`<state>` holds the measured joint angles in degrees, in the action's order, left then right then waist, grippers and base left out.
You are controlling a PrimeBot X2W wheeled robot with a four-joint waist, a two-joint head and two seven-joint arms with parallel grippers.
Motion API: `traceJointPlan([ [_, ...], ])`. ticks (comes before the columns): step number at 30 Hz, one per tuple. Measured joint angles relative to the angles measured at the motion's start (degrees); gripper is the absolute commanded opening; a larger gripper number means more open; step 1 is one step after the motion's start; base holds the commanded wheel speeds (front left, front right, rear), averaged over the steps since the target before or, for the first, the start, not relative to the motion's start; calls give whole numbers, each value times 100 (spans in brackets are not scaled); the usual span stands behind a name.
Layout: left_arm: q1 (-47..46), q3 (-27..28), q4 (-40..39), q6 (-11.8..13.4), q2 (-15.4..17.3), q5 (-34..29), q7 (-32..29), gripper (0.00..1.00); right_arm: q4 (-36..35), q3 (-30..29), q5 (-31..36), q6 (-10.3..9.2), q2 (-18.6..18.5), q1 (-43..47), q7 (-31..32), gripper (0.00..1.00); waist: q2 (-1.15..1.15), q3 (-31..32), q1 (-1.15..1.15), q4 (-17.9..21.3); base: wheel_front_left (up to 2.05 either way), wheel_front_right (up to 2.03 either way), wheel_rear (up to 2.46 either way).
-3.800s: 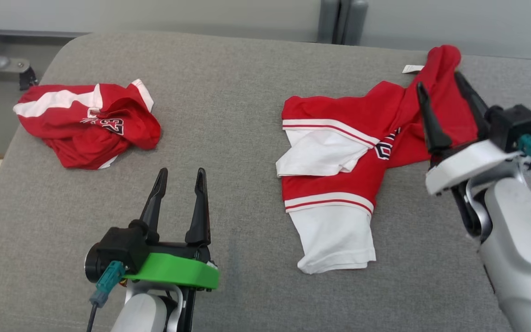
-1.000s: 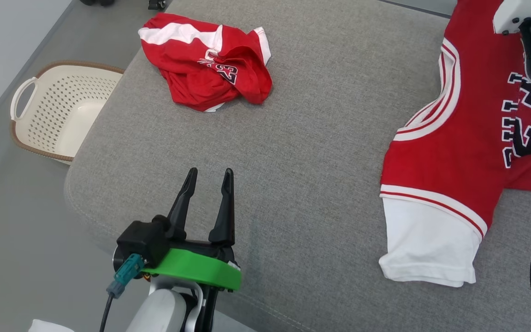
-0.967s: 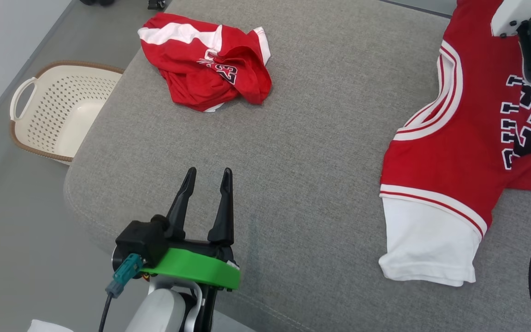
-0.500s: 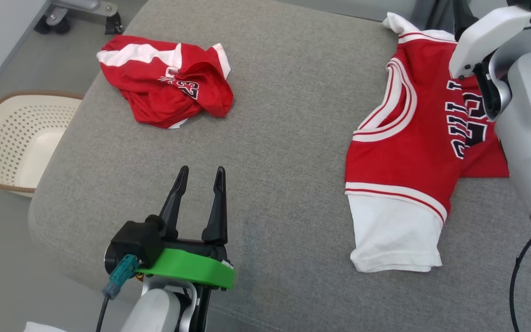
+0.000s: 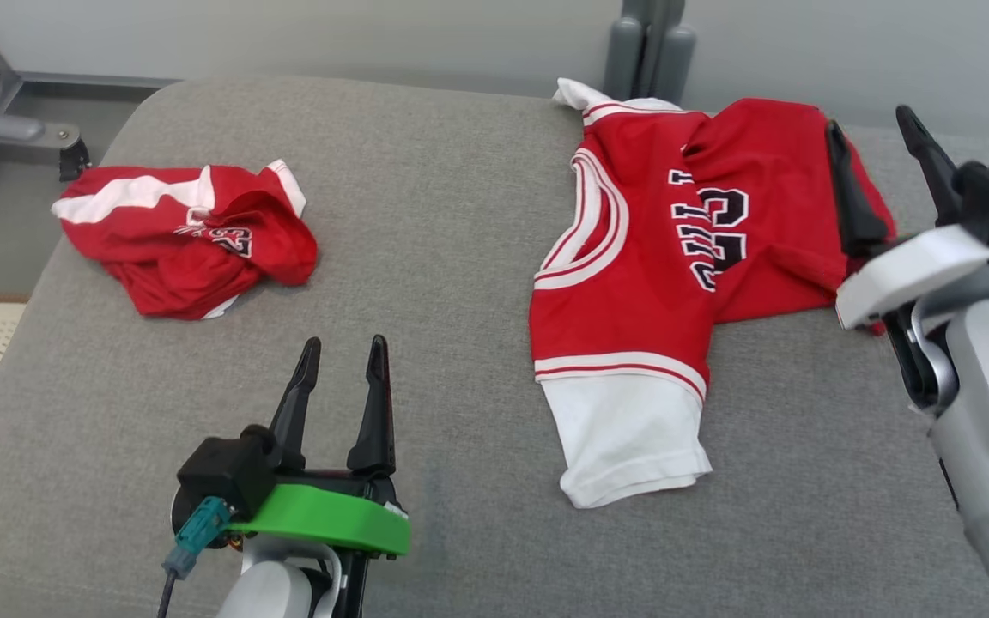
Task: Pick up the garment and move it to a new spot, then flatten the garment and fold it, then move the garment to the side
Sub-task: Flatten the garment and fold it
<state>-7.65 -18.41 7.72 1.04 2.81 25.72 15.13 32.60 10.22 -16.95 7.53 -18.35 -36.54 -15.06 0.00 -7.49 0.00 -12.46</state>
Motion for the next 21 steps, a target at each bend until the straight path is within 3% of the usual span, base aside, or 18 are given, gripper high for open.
traceJointPlan([
  [3, 23, -1, 22, -7, 0, 86, 0, 100, -704, -413, 81, 0, 87, 780, 0, 100, 0, 101, 0, 222, 0, 0, 0],
  [10, 69, 52, 97, -5, 0, 221, 0, 100, -2276, -1268, 461, 0, 722, 2313, -1, 100, 0, 254, 0, 679, 0, 0, 0],
  [16, 69, 79, 248, -62, 0, 213, 0, 100, -2748, -1448, 691, 0, 1067, 2714, 0, 100, 0, 241, 0, 1012, 0, 0, 0],
  [21, -202, -264, 743, -125, 0, 193, 1, 100, -2904, -1488, 799, 0, 1191, 2666, 0, 100, 0, 79, 0, 1153, 0, 0, 0],
])
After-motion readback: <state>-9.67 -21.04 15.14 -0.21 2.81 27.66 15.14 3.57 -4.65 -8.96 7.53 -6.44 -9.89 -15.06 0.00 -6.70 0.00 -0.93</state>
